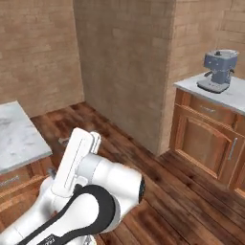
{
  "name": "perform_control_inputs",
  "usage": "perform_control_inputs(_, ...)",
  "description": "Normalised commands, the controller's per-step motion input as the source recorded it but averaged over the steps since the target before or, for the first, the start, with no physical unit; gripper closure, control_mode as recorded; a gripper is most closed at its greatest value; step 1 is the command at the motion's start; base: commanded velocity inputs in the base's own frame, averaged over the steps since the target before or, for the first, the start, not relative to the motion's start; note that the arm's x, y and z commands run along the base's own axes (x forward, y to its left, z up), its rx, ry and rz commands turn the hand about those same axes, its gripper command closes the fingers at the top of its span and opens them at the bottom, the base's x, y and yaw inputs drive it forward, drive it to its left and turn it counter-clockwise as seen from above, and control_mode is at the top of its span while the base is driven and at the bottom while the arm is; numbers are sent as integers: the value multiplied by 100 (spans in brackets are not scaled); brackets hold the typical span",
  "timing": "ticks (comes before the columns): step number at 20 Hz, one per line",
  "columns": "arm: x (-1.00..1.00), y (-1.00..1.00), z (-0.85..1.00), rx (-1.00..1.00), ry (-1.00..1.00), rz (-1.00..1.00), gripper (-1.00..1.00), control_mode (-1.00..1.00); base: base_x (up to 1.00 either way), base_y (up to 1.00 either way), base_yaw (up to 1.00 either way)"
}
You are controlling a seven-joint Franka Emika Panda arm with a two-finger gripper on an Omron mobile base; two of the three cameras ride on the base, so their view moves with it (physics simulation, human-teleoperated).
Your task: Retrieve the wine glasses from the counter and place one next to each plate.
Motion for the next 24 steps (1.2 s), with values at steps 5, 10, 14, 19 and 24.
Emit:
perform_control_inputs(5,0,0,0,0,0,0,-100,100,0,0,-100)
perform_control_inputs(10,0,0,0,0,0,0,-100,100,0,-12,-99)
perform_control_inputs(14,0,0,0,0,0,0,-100,100,1,-41,-88)
perform_control_inputs(19,0,0,0,0,0,0,-100,100,9,-53,-79)
perform_control_inputs(24,0,0,0,0,0,0,-100,100,9,-57,-73)
